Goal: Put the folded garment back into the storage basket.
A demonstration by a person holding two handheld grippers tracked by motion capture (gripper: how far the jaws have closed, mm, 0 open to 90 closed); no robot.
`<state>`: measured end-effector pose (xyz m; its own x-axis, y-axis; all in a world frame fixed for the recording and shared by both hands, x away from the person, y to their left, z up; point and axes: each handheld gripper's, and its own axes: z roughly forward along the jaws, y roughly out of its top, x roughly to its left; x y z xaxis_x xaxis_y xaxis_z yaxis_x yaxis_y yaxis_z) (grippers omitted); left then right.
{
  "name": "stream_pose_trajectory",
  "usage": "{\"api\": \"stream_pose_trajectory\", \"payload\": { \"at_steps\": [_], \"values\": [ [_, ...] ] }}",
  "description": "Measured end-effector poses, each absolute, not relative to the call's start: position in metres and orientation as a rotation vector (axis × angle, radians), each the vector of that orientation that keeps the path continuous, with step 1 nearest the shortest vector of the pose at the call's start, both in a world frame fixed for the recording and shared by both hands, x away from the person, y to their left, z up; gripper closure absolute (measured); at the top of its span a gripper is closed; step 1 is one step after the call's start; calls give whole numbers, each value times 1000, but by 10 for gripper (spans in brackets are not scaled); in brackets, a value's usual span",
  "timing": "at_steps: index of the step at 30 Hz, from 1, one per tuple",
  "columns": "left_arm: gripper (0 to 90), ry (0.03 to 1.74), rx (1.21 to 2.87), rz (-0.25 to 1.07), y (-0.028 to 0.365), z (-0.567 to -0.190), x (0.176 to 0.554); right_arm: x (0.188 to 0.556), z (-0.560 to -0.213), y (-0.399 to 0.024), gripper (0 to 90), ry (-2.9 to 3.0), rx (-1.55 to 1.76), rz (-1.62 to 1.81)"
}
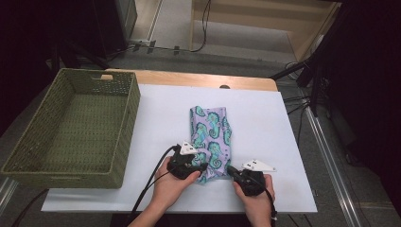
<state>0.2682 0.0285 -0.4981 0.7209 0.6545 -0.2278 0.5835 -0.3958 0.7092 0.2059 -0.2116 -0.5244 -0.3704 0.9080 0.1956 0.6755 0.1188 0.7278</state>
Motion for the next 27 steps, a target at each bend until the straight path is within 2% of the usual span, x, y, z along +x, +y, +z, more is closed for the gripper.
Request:
{"api": "stream_pose_trajectory", "payload": {
  "at_steps": [3, 5, 9, 18, 21, 24, 27],
  "values": [
    [265, 972, 2071, 165, 34, -496, 266, 206, -524, -214, 882, 2099, 1562, 1103],
    [135, 992, 2047, 153, 37, -494, 267, 206, -524, -216, 881, 2098, 1560, 1062],
    [38, 1020, 2013, 131, 39, -492, 272, 206, -525, -220, 882, 2106, 1561, 1065],
    [27, 1091, 2107, 159, 19, -509, 276, 205, -525, -218, 881, 2107, 1540, 1048],
    [70, 1107, 2121, 215, 14, -509, 272, 204, -525, -217, 882, 2107, 1523, 1038],
    [211, 1100, 2119, 202, 10, -507, 268, 204, -525, -216, 882, 2111, 1526, 1044],
    [438, 1092, 2082, 114, 10, -508, 270, 204, -525, -216, 882, 2117, 1527, 1053]
  ]
}}
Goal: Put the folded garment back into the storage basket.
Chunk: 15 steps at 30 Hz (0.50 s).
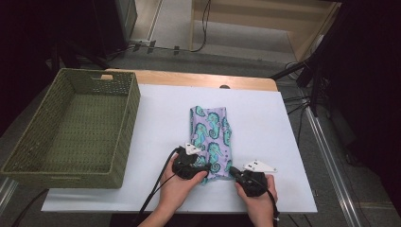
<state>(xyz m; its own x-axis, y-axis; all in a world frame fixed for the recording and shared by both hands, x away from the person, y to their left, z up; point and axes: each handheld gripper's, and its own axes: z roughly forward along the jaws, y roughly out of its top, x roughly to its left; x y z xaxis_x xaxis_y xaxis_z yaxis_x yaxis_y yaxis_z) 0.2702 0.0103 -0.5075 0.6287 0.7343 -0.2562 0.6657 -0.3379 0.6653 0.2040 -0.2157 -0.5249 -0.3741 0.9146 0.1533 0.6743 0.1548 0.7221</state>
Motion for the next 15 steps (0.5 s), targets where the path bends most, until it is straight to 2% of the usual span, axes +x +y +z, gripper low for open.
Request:
{"api": "stream_pose_trajectory", "payload": {
  "at_steps": [2, 4, 9, 11, 15],
  "values": [
    [583, 1079, 2062, 53, 13, -509, 273, 204, -525, -215, 882, 2118, 1528, 1055],
    [678, 1042, 2067, 56, 16, -506, 275, 204, -525, -216, 882, 2119, 1531, 1060],
    [715, 998, 2073, 102, 23, -506, 273, 205, -524, -218, 855, 2127, 1533, 1104],
    [716, 988, 2061, 97, 24, -509, 273, 206, -522, -221, 722, 2112, 1527, 1154],
    [714, 982, 2062, 104, 24, -511, 273, 210, -508, -229, 389, 2093, 1527, 1218]
  ]
}}
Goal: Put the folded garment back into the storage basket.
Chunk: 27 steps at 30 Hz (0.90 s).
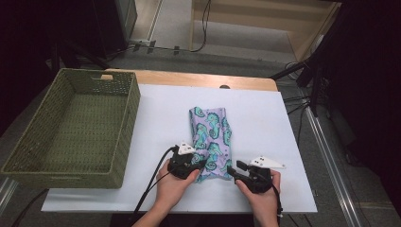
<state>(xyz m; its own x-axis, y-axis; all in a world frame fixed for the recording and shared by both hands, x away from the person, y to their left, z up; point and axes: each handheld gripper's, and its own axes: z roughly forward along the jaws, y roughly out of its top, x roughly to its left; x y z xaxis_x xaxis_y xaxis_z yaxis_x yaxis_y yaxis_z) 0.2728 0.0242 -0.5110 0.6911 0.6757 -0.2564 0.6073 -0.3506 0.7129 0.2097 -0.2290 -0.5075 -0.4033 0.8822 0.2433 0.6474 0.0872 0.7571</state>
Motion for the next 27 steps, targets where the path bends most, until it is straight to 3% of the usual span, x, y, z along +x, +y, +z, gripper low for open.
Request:
{"api": "stream_pose_trajectory", "payload": {
  "at_steps": [8, 25, 27],
  "values": [
    [709, 979, 2071, 146, 22, -513, 269, 224, -486, -236, 0, 2048, 1507, 1296],
    [709, 980, 2068, 157, 22, -514, 268, 282, -460, -239, 0, 2054, 1510, 1348],
    [709, 979, 2069, 162, 22, -514, 268, 290, -460, -239, 30, 2058, 1515, 1344]
  ]
}}
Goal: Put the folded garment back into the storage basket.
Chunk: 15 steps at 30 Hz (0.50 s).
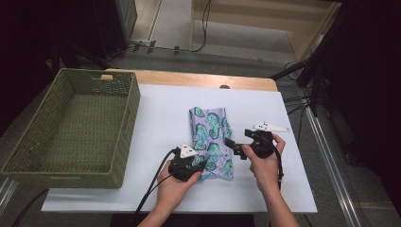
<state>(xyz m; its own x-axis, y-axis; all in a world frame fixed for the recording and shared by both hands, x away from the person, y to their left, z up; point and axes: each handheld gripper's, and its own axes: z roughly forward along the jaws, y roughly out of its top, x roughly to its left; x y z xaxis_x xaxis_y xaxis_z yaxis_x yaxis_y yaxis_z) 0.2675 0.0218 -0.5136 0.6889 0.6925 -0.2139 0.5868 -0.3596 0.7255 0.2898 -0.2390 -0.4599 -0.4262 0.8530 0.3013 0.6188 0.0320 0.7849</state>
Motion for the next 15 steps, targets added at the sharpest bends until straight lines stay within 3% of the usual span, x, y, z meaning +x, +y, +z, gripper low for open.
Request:
{"api": "stream_pose_trajectory", "payload": {
  "at_steps": [11, 15],
  "values": [
    [708, 978, 2071, 152, 22, -514, 268, 331, -459, -230, 37, 2059, 1533, 1317],
    [709, 978, 2072, 167, 21, -514, 267, 344, -462, -226, 0, 2082, 1539, 1288]
  ]
}}
